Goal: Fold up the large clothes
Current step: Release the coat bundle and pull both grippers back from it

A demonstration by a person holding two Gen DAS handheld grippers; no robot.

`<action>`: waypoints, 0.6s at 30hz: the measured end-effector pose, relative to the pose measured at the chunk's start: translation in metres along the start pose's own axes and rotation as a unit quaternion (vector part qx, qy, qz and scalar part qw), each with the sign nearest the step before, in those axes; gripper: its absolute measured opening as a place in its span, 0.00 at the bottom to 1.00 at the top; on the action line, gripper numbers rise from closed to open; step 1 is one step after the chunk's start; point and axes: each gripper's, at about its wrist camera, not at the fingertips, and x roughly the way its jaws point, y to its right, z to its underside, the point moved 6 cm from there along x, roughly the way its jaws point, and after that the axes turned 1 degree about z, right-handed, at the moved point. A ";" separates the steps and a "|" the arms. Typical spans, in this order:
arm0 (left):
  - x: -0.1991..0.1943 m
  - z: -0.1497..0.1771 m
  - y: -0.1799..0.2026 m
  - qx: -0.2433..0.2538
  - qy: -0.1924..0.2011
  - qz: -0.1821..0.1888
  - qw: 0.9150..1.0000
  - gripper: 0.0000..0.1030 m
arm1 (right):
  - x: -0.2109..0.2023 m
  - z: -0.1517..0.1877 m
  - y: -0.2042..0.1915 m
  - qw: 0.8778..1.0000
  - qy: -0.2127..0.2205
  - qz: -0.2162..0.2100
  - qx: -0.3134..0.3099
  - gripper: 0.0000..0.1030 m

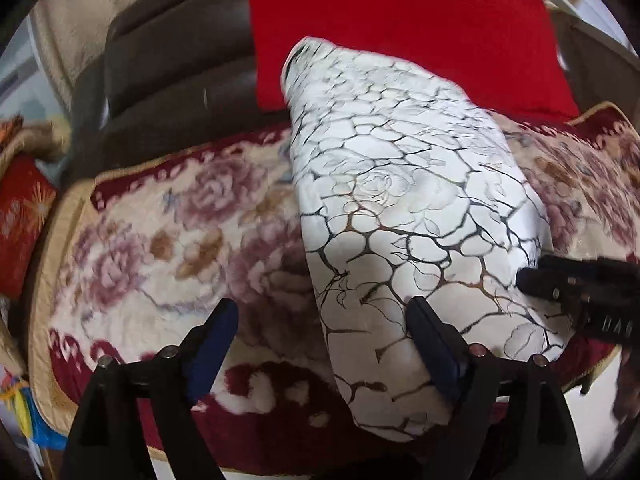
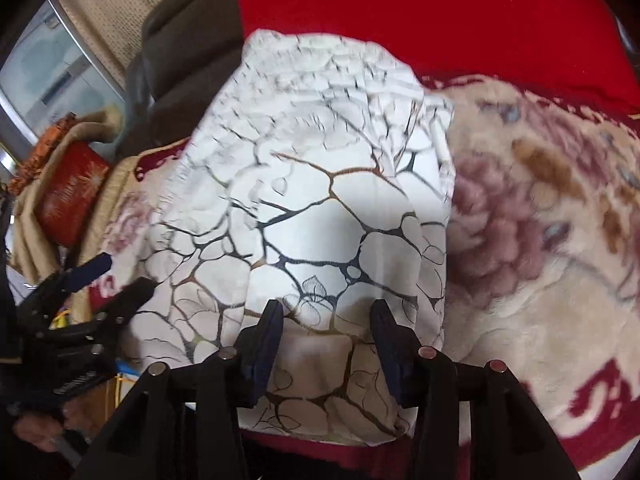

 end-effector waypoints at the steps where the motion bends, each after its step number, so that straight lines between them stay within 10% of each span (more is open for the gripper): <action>1: 0.000 -0.002 -0.002 -0.006 -0.002 0.002 1.000 0.85 | 0.001 -0.001 0.000 1.000 0.002 0.002 -0.002 0.49; 18: -0.149 -0.018 0.003 -0.020 0.117 -0.046 0.992 0.88 | -0.142 -0.002 -0.025 0.995 0.103 -0.015 0.005 0.67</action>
